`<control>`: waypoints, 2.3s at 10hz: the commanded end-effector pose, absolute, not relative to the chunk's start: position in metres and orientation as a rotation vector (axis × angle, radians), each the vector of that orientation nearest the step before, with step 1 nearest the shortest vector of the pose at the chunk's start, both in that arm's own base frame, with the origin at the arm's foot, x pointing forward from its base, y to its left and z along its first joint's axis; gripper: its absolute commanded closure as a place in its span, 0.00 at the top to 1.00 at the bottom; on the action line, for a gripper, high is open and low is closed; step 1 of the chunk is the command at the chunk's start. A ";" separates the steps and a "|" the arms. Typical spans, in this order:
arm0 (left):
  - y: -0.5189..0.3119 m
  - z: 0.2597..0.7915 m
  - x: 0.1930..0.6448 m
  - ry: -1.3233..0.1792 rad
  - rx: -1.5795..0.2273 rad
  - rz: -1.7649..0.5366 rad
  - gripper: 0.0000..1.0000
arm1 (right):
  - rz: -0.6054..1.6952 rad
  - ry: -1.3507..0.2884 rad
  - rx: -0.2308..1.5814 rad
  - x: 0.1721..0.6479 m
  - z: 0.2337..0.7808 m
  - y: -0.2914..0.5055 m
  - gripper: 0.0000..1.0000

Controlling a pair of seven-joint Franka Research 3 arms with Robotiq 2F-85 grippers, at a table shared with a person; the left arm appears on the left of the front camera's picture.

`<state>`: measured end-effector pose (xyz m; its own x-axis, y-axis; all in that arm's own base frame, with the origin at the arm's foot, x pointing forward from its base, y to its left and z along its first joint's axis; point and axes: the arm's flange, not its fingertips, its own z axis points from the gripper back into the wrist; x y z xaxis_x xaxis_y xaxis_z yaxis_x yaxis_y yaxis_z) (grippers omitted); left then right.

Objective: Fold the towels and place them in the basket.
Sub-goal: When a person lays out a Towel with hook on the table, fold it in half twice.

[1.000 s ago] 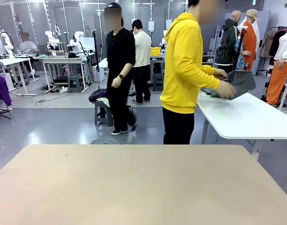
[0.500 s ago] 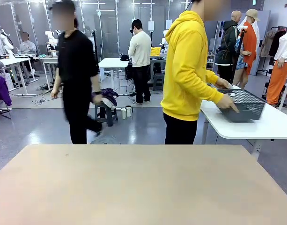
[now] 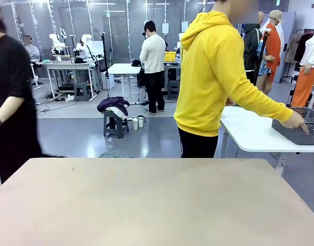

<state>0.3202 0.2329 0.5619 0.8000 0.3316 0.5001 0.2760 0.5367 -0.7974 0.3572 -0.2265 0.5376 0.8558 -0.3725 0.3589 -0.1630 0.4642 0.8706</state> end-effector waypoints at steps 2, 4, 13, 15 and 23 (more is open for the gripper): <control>0.236 0.564 0.320 -0.665 -1.024 0.021 1.00 | -0.132 -0.557 1.103 0.357 0.538 -0.226 1.00; 0.236 0.564 0.320 -0.665 -1.024 0.021 1.00 | -0.132 -0.557 1.103 0.357 0.538 -0.226 1.00; 0.236 0.564 0.320 -0.665 -1.024 0.021 1.00 | -0.132 -0.557 1.103 0.357 0.538 -0.226 1.00; 0.236 0.564 0.320 -0.665 -1.024 0.021 1.00 | -0.132 -0.557 1.103 0.357 0.538 -0.226 1.00; 0.236 0.564 0.320 -0.665 -1.024 0.021 1.00 | -0.132 -0.557 1.103 0.357 0.538 -0.226 1.00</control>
